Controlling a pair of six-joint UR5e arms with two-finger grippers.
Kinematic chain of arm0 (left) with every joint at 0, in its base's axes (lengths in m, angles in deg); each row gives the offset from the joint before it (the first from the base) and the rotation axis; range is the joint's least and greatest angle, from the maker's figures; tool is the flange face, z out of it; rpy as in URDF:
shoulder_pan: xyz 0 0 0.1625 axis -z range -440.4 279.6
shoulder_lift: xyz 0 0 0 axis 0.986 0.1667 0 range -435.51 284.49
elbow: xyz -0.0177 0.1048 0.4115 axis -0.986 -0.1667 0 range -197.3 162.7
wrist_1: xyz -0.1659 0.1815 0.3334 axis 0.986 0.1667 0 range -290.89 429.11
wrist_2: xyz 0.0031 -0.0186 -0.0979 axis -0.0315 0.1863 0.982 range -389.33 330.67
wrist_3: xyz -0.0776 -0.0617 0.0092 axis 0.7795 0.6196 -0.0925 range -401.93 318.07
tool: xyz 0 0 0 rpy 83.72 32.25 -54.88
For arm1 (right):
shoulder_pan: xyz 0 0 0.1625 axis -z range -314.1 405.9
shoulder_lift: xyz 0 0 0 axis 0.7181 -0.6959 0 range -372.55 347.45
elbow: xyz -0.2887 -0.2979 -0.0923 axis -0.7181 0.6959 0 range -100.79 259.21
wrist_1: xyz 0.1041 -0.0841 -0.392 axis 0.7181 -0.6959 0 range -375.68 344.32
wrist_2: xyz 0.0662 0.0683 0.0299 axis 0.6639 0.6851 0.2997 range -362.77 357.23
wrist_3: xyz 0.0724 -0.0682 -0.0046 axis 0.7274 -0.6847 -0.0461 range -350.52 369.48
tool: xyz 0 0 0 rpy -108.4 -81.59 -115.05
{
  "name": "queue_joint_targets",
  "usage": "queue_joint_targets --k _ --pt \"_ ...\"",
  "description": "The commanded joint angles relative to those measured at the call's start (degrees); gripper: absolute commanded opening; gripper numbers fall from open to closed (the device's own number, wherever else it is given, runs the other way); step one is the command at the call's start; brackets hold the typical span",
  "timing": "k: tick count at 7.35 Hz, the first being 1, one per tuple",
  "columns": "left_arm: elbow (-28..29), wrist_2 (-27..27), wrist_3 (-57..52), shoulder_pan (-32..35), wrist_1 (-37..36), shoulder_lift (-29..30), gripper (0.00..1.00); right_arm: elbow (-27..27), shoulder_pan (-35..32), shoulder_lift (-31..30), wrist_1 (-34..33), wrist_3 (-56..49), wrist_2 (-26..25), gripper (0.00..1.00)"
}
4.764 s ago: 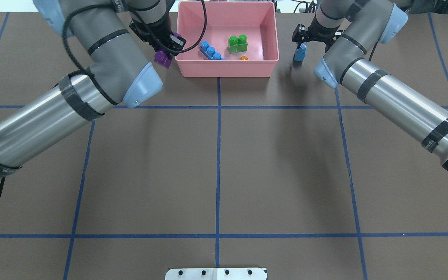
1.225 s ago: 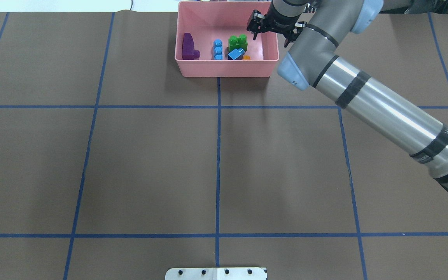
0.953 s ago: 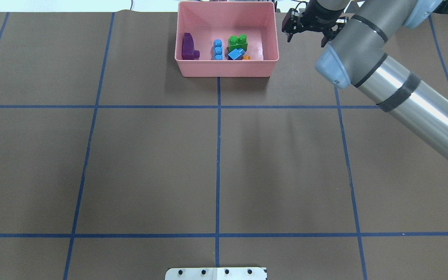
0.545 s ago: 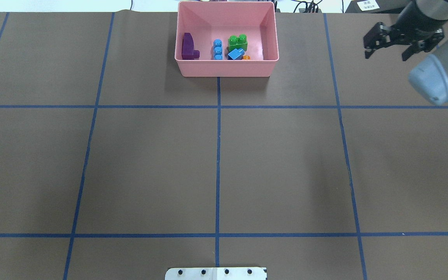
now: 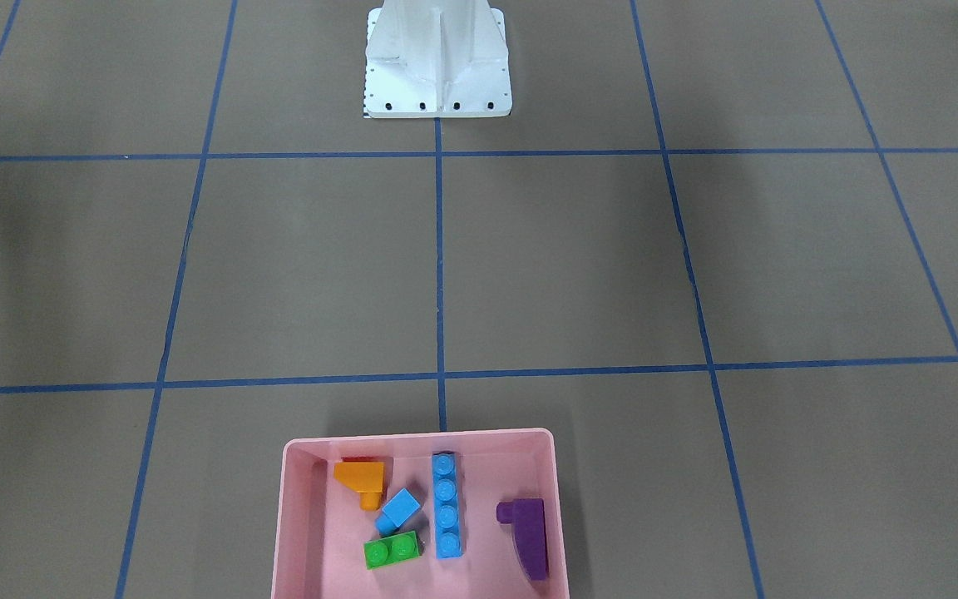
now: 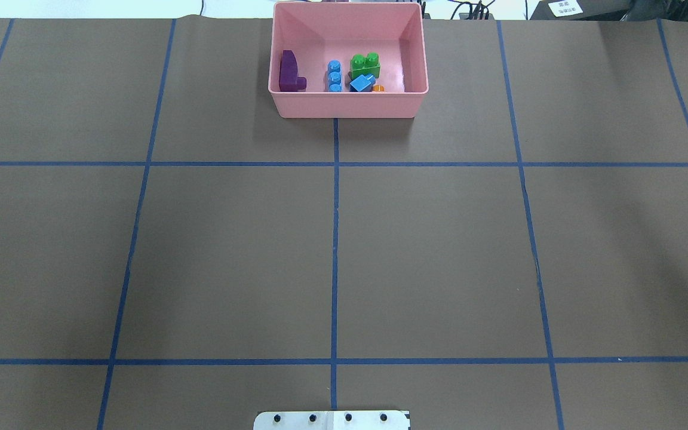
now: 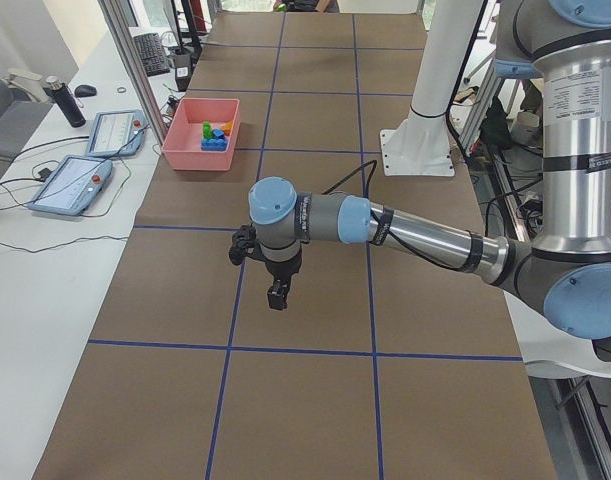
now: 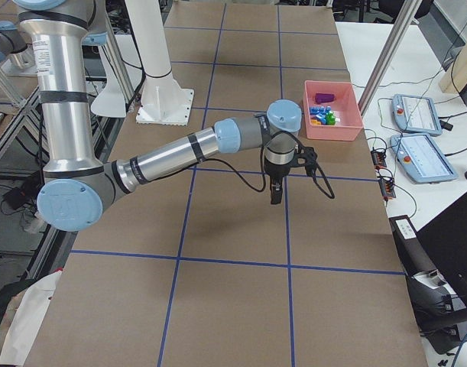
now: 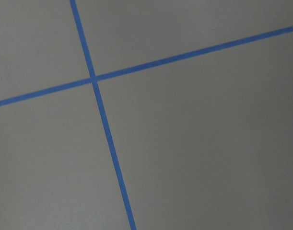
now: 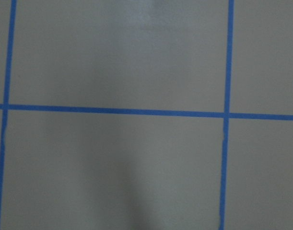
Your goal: Put all blocks into box
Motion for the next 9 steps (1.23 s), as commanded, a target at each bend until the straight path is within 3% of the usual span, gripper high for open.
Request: queue_joint_targets --k 1,5,7,9 --pt "0.65 -0.31 -0.03 -0.05 0.07 -0.14 1.0 0.07 -2.61 -4.27 -2.4 -8.74 0.13 1.0" --pt "3.1 0.22 0.14 -0.14 0.33 0.74 1.0 1.11 -2.88 -4.64 -4.45 -10.97 0.39 1.0" --pt "6.0 0.22 0.14 -0.23 3.21 0.83 1.0 2.96 -2.7 -3.68 -4.27 -10.54 3.72 1.0" --pt "9.88 0.22 0.31 -0.23 8.93 0.57 1.0 3.31 -2.7 -3.76 -4.18 -10.18 3.39 1.0"
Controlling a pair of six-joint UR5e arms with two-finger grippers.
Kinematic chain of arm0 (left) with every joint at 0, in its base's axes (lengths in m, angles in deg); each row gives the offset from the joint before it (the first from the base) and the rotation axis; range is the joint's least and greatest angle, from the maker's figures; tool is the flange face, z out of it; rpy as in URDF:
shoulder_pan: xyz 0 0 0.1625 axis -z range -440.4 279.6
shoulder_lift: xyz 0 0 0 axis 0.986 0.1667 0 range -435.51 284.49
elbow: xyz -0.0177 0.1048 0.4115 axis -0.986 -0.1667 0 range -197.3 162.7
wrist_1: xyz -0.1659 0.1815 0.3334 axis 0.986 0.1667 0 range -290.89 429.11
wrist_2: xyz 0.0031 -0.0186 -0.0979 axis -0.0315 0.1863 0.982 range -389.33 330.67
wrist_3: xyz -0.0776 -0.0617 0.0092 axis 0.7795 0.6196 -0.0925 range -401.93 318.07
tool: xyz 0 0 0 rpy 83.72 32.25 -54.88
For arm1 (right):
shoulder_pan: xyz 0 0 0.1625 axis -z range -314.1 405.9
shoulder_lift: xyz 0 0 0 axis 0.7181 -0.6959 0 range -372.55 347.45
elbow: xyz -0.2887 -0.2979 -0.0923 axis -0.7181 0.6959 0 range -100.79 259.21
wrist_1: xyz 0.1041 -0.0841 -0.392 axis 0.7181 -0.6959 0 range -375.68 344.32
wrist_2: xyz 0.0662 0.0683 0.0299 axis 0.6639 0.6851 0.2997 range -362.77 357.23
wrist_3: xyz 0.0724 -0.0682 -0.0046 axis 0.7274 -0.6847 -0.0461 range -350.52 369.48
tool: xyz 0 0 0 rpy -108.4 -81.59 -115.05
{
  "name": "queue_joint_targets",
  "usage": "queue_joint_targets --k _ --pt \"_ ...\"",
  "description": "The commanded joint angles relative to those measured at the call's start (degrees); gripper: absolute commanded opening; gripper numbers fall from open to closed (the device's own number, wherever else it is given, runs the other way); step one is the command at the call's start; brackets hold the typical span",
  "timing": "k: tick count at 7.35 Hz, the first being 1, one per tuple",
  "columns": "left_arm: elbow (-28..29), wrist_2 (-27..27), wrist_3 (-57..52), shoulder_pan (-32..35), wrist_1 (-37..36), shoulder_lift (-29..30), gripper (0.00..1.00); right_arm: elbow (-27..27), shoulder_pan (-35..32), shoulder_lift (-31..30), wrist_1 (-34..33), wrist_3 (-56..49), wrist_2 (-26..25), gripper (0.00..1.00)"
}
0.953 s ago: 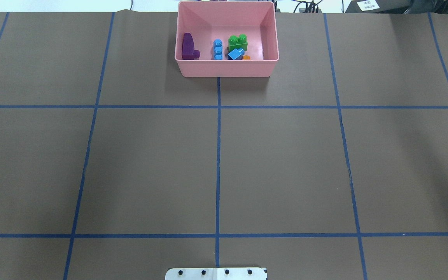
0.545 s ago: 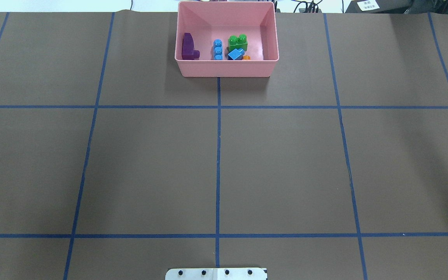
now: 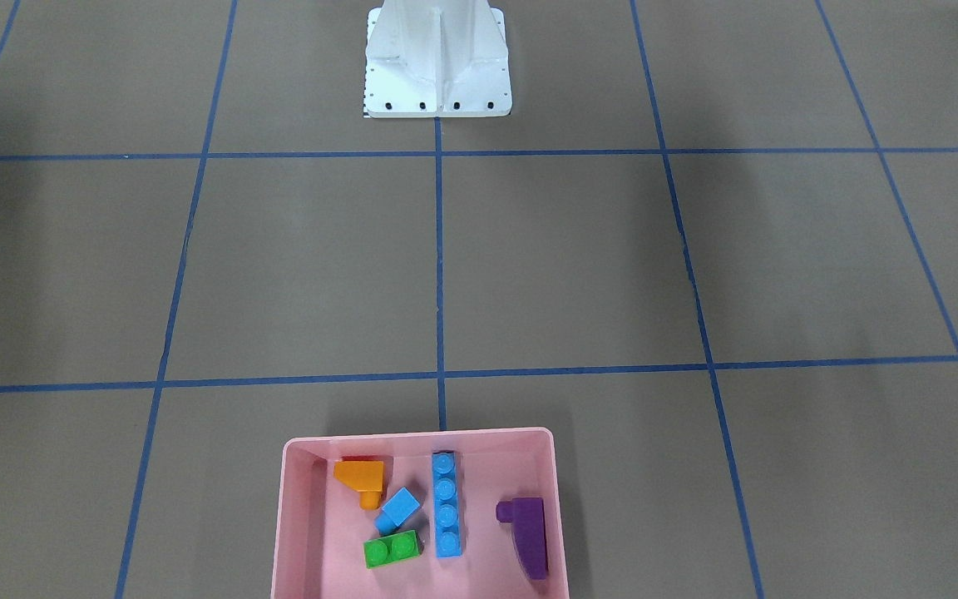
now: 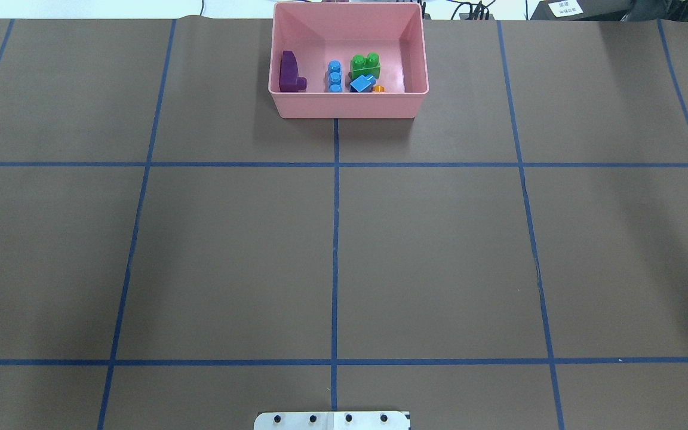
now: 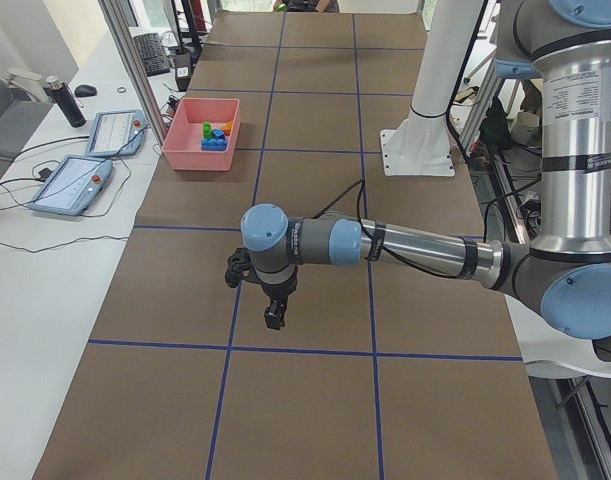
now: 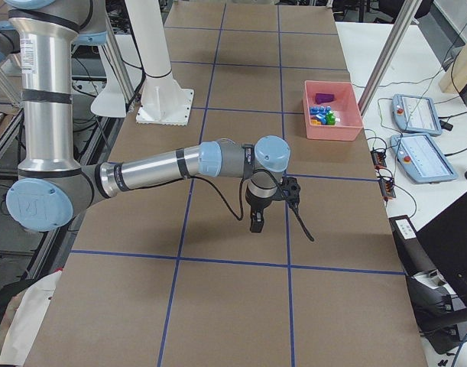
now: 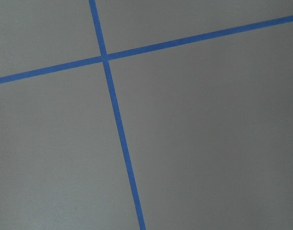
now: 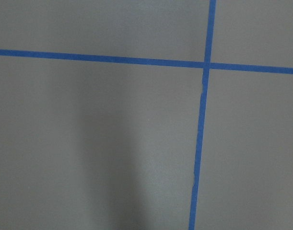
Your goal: Put all blocks into box
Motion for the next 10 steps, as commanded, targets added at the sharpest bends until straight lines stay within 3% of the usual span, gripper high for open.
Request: queue_joint_targets --k 1,3,7,10 --pt "1.4 0.09 1.52 0.69 2.43 0.29 1.0 0.94 0.03 0.02 0.07 0.22 0.2 1.0" --pt "1.49 0.09 3.03 4.2 2.51 0.3 1.0 1.11 0.11 0.28 0.15 0.13 -0.32 1.0" --pt "1.4 -0.08 2.33 4.65 4.18 -0.93 1.0 -0.28 -0.85 0.55 0.15 0.21 -0.32 1.0" --pt "1.13 -0.09 3.82 4.48 3.31 0.03 1.0 0.24 -0.77 -0.51 0.07 0.13 -5.33 1.0"
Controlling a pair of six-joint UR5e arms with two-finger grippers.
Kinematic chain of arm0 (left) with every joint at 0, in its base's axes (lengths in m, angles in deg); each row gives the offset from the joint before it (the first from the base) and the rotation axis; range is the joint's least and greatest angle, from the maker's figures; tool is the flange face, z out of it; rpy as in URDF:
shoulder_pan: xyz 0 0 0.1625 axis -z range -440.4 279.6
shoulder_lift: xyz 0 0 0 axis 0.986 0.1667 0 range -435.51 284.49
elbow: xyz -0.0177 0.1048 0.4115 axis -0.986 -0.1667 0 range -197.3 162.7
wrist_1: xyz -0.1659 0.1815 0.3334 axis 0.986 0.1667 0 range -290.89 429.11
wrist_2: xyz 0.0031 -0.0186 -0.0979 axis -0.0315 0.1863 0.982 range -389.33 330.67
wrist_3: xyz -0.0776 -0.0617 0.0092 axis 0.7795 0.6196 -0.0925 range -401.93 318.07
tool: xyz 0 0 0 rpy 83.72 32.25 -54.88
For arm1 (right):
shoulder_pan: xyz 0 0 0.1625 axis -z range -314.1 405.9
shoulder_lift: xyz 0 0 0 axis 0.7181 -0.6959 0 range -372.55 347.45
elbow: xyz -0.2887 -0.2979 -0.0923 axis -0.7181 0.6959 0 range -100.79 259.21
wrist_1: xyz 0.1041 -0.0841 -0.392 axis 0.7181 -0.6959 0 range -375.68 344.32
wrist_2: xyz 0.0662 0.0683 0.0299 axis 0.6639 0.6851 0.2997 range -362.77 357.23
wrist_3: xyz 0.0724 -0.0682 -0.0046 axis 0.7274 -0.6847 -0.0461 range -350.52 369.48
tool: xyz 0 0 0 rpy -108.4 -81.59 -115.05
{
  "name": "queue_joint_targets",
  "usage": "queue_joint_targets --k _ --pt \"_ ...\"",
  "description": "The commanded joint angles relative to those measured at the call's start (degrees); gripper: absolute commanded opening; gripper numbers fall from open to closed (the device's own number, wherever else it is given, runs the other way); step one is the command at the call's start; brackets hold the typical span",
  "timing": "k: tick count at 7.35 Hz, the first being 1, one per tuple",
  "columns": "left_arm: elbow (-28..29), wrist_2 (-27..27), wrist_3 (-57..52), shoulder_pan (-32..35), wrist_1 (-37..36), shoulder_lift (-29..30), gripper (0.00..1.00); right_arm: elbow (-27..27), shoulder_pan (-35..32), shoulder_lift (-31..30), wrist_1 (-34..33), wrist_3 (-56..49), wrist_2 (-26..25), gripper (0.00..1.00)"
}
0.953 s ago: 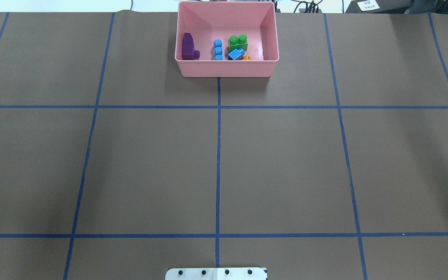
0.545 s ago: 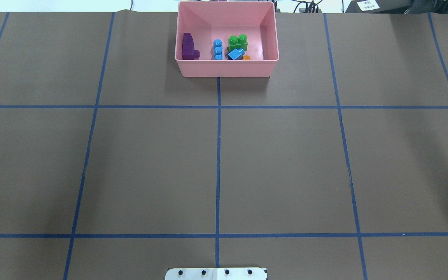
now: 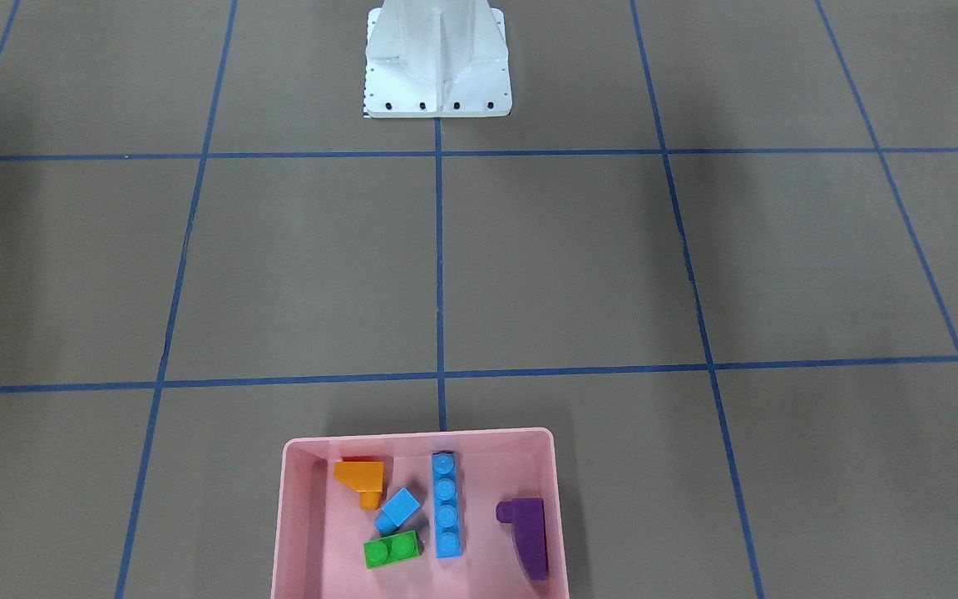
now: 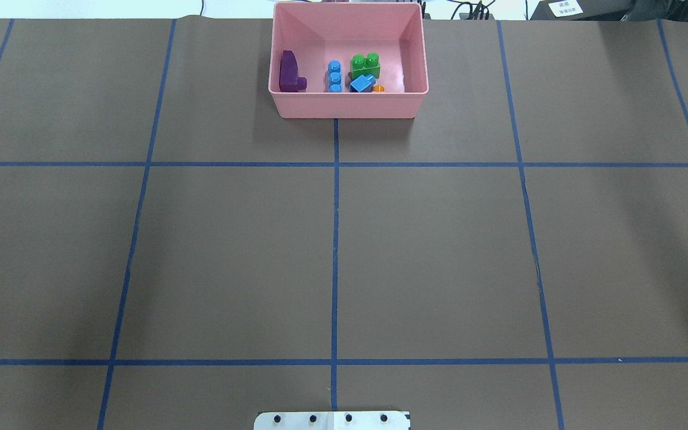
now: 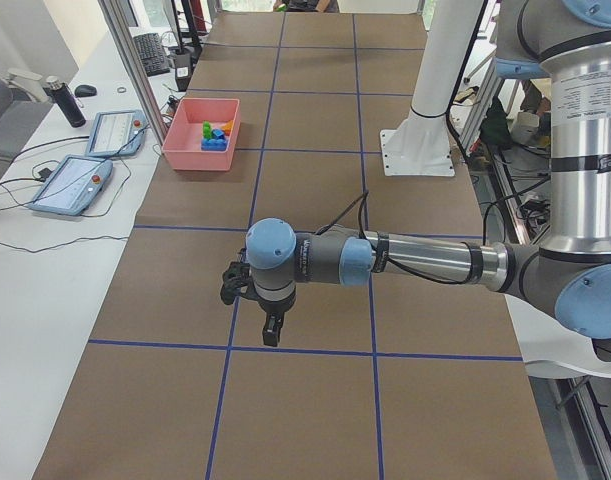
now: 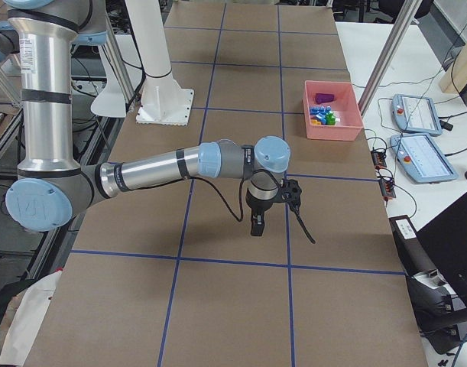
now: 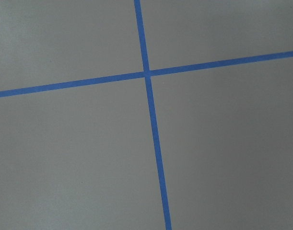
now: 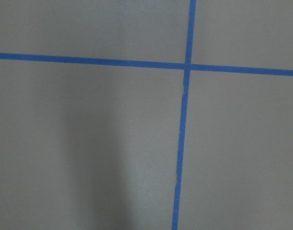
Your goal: Put all blocks into box
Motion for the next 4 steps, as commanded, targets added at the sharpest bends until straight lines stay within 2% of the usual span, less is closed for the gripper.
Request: queue_joint_targets --k 1,4 --pt "-0.31 0.12 6.82 -0.18 -0.53 1.01 1.0 0.84 0.04 -0.28 -0.03 -0.02 -1.74 1.0" --pt "0.56 0.13 8.73 -0.27 0.0 1.28 1.0 4.89 0.04 -1.6 0.75 -0.02 -1.74 1.0"
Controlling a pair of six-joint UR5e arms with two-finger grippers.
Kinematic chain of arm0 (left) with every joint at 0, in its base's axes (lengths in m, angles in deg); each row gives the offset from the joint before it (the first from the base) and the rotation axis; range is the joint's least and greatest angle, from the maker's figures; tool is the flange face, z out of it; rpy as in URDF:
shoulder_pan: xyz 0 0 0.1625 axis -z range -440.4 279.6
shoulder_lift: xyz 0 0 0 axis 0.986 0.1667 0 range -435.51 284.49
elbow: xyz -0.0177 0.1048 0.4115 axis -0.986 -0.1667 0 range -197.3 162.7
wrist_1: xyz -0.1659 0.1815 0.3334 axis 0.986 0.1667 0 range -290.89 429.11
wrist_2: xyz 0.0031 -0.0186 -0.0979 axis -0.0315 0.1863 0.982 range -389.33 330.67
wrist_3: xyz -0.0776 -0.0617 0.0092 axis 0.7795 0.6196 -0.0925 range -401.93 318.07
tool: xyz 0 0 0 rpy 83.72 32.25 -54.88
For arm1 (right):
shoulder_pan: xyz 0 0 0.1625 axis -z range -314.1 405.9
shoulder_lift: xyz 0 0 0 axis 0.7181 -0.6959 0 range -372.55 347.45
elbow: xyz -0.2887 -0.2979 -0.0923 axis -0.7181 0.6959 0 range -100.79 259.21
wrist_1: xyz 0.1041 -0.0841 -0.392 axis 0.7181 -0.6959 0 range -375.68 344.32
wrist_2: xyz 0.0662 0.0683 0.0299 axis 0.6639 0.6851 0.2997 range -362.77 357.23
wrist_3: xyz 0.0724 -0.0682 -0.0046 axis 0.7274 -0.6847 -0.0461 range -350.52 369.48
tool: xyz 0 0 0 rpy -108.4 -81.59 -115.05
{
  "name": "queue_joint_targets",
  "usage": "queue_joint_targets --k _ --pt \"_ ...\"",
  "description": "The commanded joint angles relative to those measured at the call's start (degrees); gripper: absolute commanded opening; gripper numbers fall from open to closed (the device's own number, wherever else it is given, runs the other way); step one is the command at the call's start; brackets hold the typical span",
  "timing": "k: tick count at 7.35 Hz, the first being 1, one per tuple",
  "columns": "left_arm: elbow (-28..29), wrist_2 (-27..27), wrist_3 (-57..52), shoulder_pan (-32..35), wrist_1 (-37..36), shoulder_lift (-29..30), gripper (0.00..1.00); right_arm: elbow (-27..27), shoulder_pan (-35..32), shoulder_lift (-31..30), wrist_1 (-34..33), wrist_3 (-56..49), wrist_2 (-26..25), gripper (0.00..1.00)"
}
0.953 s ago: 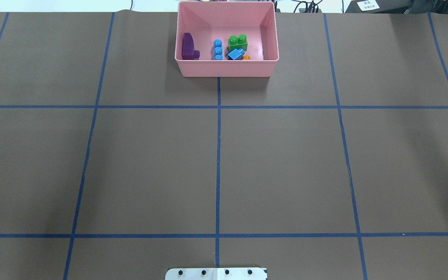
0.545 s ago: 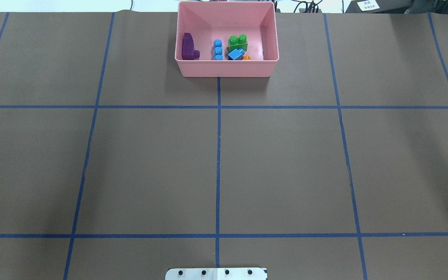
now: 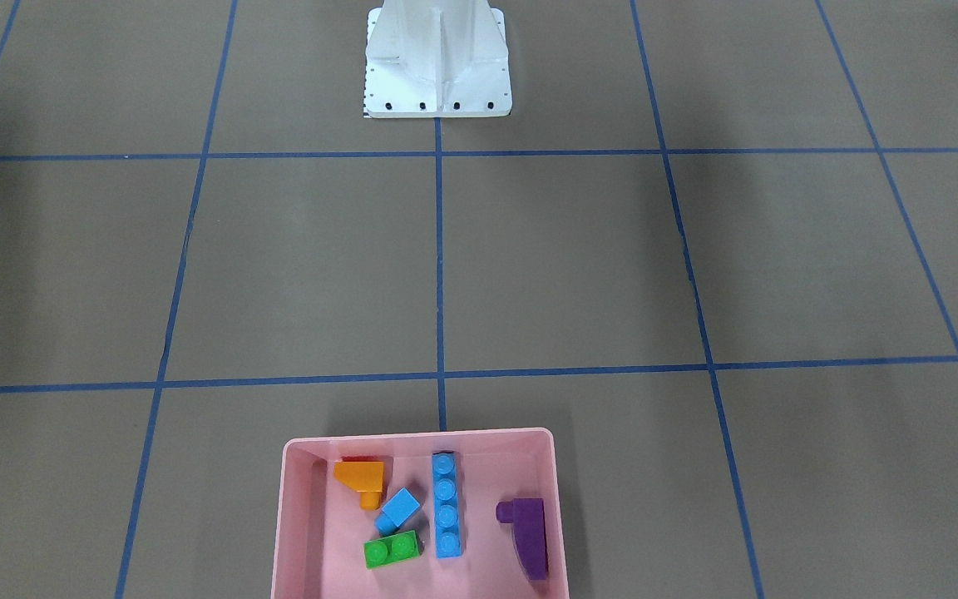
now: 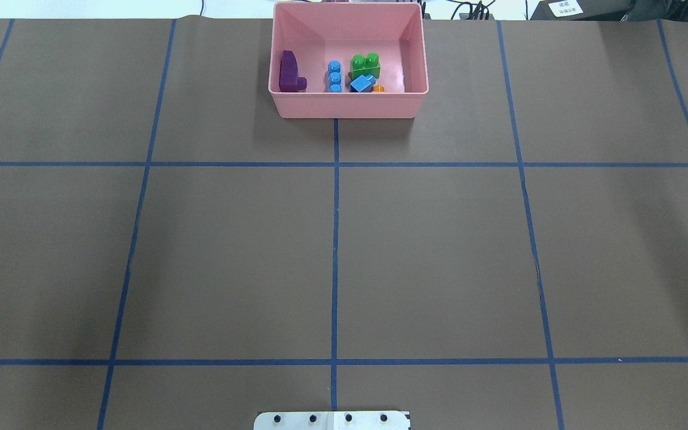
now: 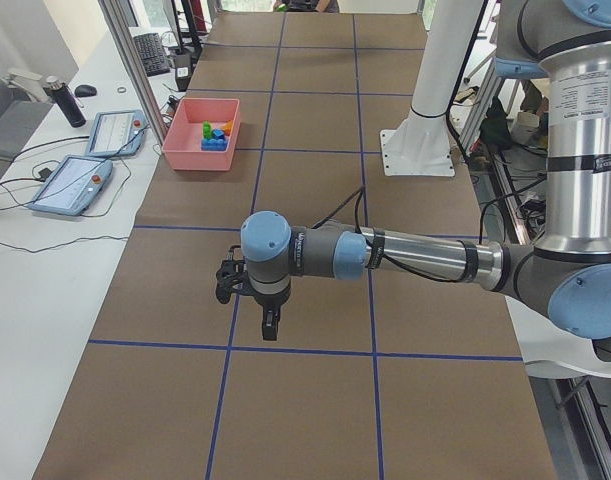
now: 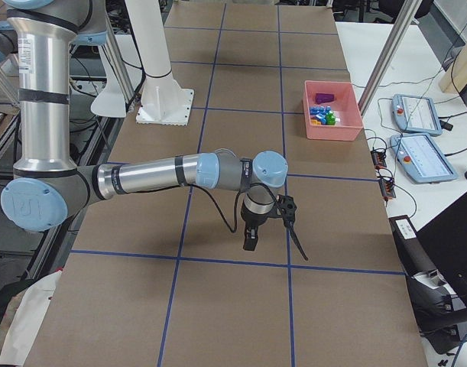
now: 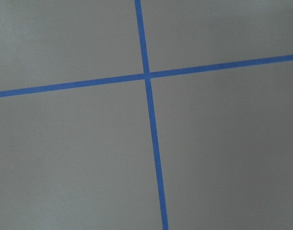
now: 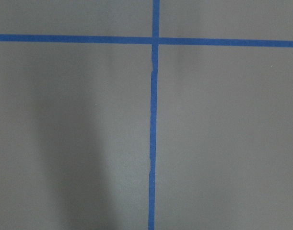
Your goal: Put all blocks into box
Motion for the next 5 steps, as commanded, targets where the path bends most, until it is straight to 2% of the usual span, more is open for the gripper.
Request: queue_joint_targets --k 1,5 --pt "0.18 0.01 0.48 -0.04 0.47 0.2 1.0 1.52 0.0 -0.65 0.62 -0.44 -0.12 1.0" --pt "-0.35 -0.08 0.39 -0.22 0.39 0.73 1.0 0.73 0.0 -1.53 1.23 -0.09 0.06 1.0"
